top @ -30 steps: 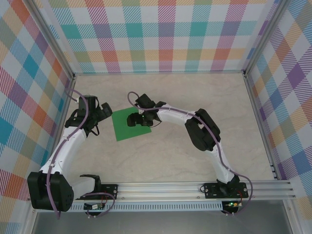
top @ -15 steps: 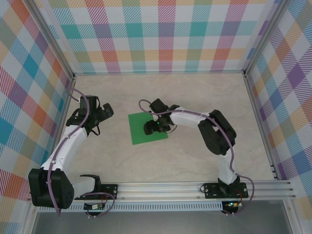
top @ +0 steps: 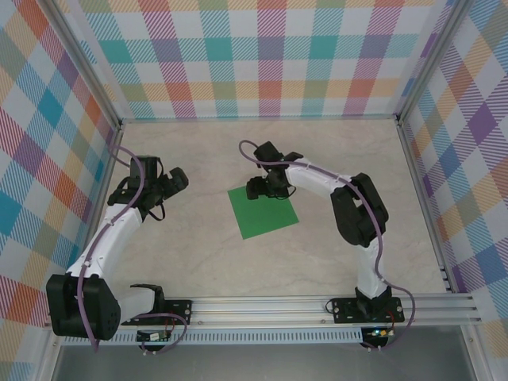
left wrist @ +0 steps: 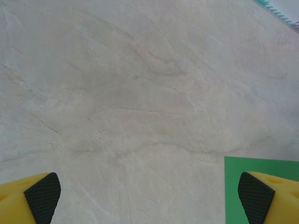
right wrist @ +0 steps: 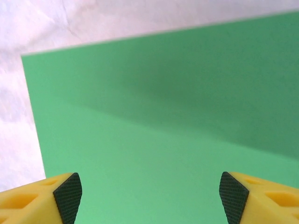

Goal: Fold a paper plane with a square sheet of paper (pick it up from the middle)

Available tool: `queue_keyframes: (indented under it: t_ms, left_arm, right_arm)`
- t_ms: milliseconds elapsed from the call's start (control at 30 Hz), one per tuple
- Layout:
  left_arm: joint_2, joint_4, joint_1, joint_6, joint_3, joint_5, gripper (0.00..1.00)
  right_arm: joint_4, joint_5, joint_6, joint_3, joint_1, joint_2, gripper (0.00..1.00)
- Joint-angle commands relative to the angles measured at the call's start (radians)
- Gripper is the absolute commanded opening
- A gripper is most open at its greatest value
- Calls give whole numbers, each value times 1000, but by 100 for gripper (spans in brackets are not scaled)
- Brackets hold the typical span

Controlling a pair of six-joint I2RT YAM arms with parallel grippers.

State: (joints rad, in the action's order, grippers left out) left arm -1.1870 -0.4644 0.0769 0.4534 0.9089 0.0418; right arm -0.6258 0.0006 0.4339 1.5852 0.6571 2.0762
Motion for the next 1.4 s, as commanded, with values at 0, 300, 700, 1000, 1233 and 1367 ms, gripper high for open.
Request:
queue_keyframes:
  t_ms: [0,300,700,1000,1233,1367]
  left_arm:
    - [-18,16,4,44,-33,-67,100]
    - [-38,45,5,54,-76,-80,100]
    - [-69,100,7,72,-115,-107,100]
    - [-101,177,13,127,-159,-152,100]
    - [-111,246,31,136,-182,-172,100]
    - [-109,272,42,140,-200,-172,100]
  right_arm:
    - [-60,36,72,64,14,82,80]
    - [-185,192,27,62,72,134,83]
    - [-168,228,30,-344,169,-49,83]
    - [-238,218,149,-197,168,-165,87]
    - [-273,186,286,-197,169,-166,100]
    - [-264,148,283,-185,168,-136,100]
